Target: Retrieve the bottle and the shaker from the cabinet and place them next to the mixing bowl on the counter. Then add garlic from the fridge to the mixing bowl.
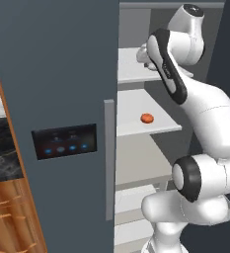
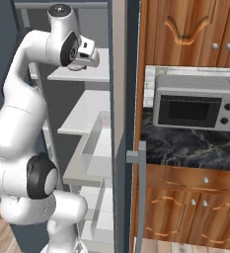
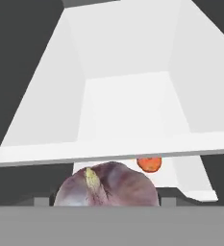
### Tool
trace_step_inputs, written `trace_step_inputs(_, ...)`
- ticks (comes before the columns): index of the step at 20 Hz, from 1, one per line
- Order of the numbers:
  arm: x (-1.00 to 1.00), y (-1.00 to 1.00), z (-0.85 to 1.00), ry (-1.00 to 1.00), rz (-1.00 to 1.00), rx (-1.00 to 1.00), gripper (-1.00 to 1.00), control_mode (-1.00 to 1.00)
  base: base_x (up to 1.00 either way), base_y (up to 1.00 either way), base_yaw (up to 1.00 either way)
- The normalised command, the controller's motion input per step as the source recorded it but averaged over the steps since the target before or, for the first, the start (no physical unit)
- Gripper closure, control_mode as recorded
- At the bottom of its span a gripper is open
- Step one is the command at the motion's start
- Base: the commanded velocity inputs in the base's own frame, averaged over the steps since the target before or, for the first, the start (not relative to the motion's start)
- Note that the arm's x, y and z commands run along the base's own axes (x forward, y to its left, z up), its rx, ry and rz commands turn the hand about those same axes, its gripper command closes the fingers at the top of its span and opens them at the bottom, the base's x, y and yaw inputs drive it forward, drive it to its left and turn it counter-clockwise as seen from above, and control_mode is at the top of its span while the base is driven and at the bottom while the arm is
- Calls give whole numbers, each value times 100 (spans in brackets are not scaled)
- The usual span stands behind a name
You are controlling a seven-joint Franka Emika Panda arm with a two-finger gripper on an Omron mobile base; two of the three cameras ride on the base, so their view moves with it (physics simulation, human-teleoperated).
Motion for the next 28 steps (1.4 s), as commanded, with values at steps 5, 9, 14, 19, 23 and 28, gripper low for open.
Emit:
trace_step_inputs(5, -100, 0, -8, 4, -4, 0, 100, -100, 0, 0, 0)
trace_step_inputs(9, -100, 2, -5, 5, -7, 0, 100, -100, 0, 0, 0)
trace_step_inputs(14, -100, 12, -32, 5, -3, 0, 100, -100, 0, 0, 0)
trace_step_inputs(19, -100, 17, -26, 0, 0, 0, 100, -100, 0, 0, 0)
trace_step_inputs(23, -97, 6, -36, 0, 0, 0, 100, -100, 0, 0, 0)
trace_step_inputs(28, -20, 1, -8, 2, 0, 0, 100, -100, 0, 0, 0)
